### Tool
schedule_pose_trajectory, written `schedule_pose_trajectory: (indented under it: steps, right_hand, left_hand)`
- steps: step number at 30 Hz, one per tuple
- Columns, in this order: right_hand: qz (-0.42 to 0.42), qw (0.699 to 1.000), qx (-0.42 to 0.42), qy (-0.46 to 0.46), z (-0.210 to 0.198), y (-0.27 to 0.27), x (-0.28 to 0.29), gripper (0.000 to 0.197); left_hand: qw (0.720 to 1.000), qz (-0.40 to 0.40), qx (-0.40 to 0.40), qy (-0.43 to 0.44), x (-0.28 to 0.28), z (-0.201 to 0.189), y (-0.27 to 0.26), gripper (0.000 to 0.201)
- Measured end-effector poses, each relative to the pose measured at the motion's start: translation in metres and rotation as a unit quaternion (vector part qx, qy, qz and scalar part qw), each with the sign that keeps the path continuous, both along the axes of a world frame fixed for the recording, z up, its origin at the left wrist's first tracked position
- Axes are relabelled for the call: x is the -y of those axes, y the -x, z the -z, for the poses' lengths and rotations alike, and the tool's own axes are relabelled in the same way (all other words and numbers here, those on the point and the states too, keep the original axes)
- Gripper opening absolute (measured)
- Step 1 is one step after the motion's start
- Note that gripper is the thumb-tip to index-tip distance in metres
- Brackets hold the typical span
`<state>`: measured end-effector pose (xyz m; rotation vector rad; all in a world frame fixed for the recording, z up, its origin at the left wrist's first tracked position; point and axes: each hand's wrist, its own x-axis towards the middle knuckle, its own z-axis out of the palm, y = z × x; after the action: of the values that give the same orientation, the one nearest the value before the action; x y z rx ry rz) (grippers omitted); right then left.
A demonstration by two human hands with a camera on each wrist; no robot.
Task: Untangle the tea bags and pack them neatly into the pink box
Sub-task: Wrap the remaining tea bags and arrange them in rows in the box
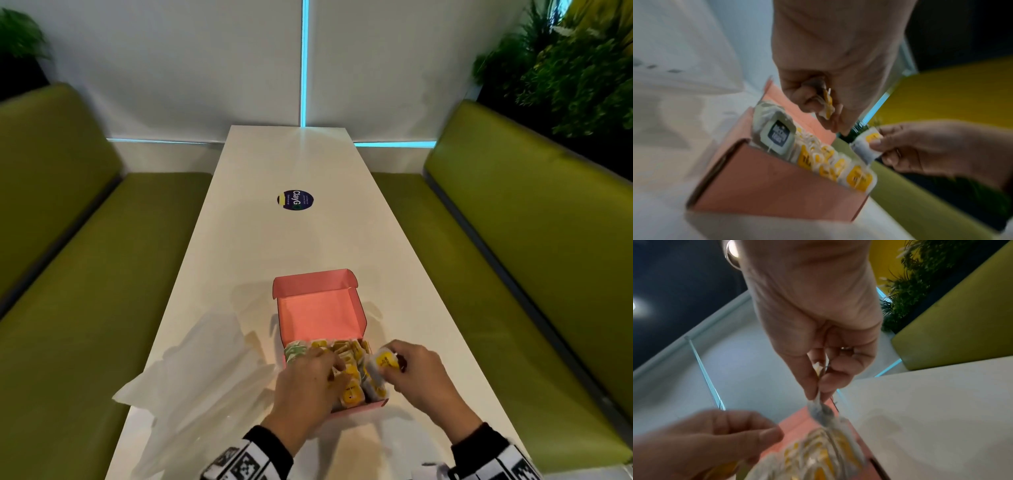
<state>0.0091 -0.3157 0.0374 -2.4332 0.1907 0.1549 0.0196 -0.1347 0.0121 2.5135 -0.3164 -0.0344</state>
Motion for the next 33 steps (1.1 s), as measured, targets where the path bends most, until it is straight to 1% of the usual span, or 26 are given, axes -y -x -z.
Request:
schedule_pose_trajectory:
  steps: [2, 3, 5, 6, 8, 9, 11, 12, 13, 14, 16, 17, 18, 19, 20, 22, 28, 30, 32, 33]
  right_hand:
    - [-0.012, 1.000, -0.027, 0.003, 0.004, 0.005, -0.003, 0.019]
    - [-0.017, 0.999, -0.035, 0.008, 0.005, 0.007, -0.005, 0.024]
    - [-0.011, 0.999, -0.046, 0.008, 0.010, 0.009, -0.008, 0.032]
    - [-0.006, 0.999, -0.043, 0.003, 0.013, 0.010, -0.009, 0.031]
    - [0.024, 0.999, -0.027, -0.021, 0.018, 0.012, -0.015, 0.013]
    - [0.044, 0.998, -0.022, -0.045, 0.019, 0.013, -0.017, 0.011]
    - [0.076, 0.990, -0.008, -0.118, 0.019, 0.015, -0.018, 0.023]
    - [0.084, 0.984, -0.007, -0.154, 0.018, 0.016, -0.020, 0.027]
    - [0.080, 0.982, -0.018, -0.168, 0.017, 0.017, -0.021, 0.026]
    - [0.068, 0.986, -0.034, -0.147, 0.017, 0.018, -0.021, 0.024]
    - [0.038, 0.996, -0.071, -0.024, 0.021, 0.019, -0.022, 0.019]
    - [0.034, 0.995, -0.080, 0.047, 0.023, 0.017, -0.021, 0.014]
    - [0.039, 0.991, -0.080, 0.097, 0.022, 0.016, -0.021, 0.005]
    - [0.044, 0.988, -0.070, 0.131, 0.024, 0.014, -0.021, 0.009]
    - [0.045, 0.985, -0.058, 0.158, 0.027, 0.013, -0.020, 0.018]
    - [0.054, 0.984, -0.033, 0.169, 0.031, 0.011, -0.021, 0.024]
    - [0.088, 0.989, 0.008, 0.122, 0.037, 0.016, -0.028, 0.021]
    - [0.096, 0.990, 0.017, 0.099, 0.038, 0.016, -0.030, 0.030]
    - [0.103, 0.992, 0.006, 0.076, 0.040, 0.015, -0.030, 0.043]
    - [0.107, 0.992, -0.007, 0.063, 0.042, 0.013, -0.029, 0.049]
  left_hand:
    - [0.994, 0.056, 0.014, -0.094, 0.007, 0.004, 0.000, 0.024]
    - [0.988, 0.077, 0.021, -0.132, 0.010, 0.006, -0.001, 0.023]
    - [0.978, 0.091, 0.035, -0.185, 0.013, 0.012, -0.002, 0.028]
    - [0.975, 0.087, 0.029, -0.204, 0.014, 0.019, -0.005, 0.032]
    - [0.971, 0.083, 0.032, -0.223, 0.018, 0.025, -0.007, 0.034]
    - [0.969, 0.087, 0.044, -0.225, 0.019, 0.023, -0.006, 0.034]
    - [0.970, 0.093, 0.054, -0.218, 0.019, 0.022, -0.005, 0.034]
    - [0.971, 0.096, 0.055, -0.212, 0.019, 0.021, -0.005, 0.034]
    - [0.972, 0.099, 0.056, -0.206, 0.019, 0.022, -0.006, 0.035]
    - [0.972, 0.103, 0.059, -0.203, 0.018, 0.023, -0.006, 0.036]
    - [0.970, 0.108, 0.072, -0.206, 0.019, 0.024, -0.006, 0.033]
    - [0.970, 0.107, 0.078, -0.205, 0.018, 0.025, -0.006, 0.029]
    - [0.970, 0.106, 0.083, -0.203, 0.018, 0.026, -0.005, 0.026]
    - [0.970, 0.105, 0.086, -0.203, 0.017, 0.026, -0.005, 0.024]
    - [0.969, 0.103, 0.082, -0.207, 0.017, 0.027, -0.004, 0.026]
    - [0.969, 0.097, 0.072, -0.217, 0.018, 0.027, -0.004, 0.033]
    - [0.973, 0.088, 0.054, -0.208, 0.018, 0.030, -0.004, 0.035]
    - [0.974, 0.095, 0.049, -0.197, 0.018, 0.030, -0.004, 0.033]
    - [0.977, 0.098, 0.050, -0.180, 0.018, 0.026, -0.003, 0.024]
    - [0.981, 0.093, 0.052, -0.165, 0.019, 0.025, -0.003, 0.027]
